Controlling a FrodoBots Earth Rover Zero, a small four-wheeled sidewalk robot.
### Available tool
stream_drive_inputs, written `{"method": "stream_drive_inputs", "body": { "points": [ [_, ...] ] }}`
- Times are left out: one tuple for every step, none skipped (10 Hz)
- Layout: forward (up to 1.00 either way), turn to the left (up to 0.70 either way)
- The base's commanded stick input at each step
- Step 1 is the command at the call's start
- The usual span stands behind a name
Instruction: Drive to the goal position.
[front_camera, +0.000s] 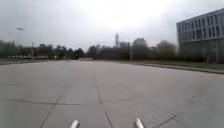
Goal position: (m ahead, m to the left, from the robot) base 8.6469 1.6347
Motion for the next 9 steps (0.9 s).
{"method": "stream_drive_inputs", "body": {
  "points": [
    [1.0,0.0],
    [1.0,0.0],
    [1.0,0.0],
    [1.0,0.0],
    [1.0,0.0],
    [1.0,0.0],
    [1.0,0.0],
    [1.0,0.0],
    [1.0,0.0]
  ]
}}
